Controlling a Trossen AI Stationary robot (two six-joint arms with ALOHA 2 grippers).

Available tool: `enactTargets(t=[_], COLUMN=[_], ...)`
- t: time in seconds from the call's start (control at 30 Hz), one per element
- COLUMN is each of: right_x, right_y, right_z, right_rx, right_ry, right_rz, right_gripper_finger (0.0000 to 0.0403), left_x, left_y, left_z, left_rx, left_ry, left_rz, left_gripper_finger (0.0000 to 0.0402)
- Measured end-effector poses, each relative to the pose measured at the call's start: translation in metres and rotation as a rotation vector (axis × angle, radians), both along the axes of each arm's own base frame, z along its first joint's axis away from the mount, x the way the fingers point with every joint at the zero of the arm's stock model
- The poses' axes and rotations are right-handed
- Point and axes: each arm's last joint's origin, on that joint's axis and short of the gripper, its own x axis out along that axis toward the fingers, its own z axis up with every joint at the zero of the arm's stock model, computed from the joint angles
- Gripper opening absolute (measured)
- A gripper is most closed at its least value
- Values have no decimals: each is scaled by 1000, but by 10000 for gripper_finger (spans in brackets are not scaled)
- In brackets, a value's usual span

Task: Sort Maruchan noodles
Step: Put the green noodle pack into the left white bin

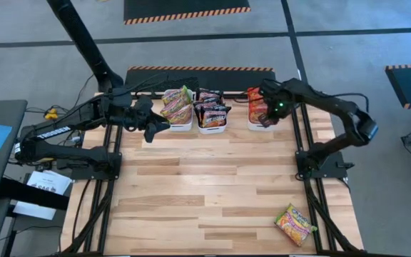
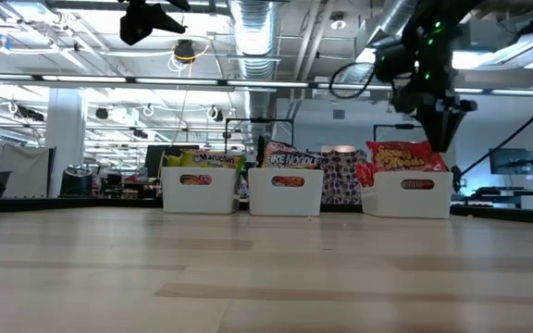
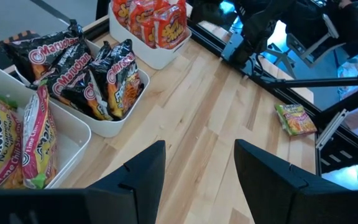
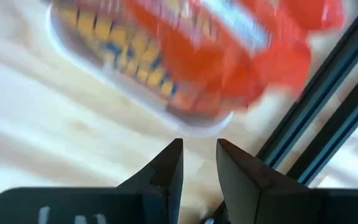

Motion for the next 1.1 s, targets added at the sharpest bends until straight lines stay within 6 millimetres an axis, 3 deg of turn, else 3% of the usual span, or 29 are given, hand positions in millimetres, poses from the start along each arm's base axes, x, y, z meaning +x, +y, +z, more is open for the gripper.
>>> enactTargets(t=[0.23, 0.37, 0.57, 0.83, 1.1], right_x=[-14, -14, -12, 0, 10], right_y=[30, 52, 90, 146, 206], right_z=[27, 41, 55, 57, 46], right_rx=[116, 179, 227, 320, 468], right_ry=[-168, -308, -380, -350, -203], right_rz=[-65, -49, -53, 0, 142], right_gripper_finger=[120, 120, 120, 120, 130], left_x=[0, 0, 0, 0, 0], left_y=[0, 1, 1, 1, 1], left_z=[0, 0, 0, 0, 0], left_rx=[6, 10, 14, 57, 71], left_ry=[2, 3, 4, 15, 19], left_rz=[13, 24, 23, 3, -4], left_gripper_finger=[181, 181, 181, 181, 181])
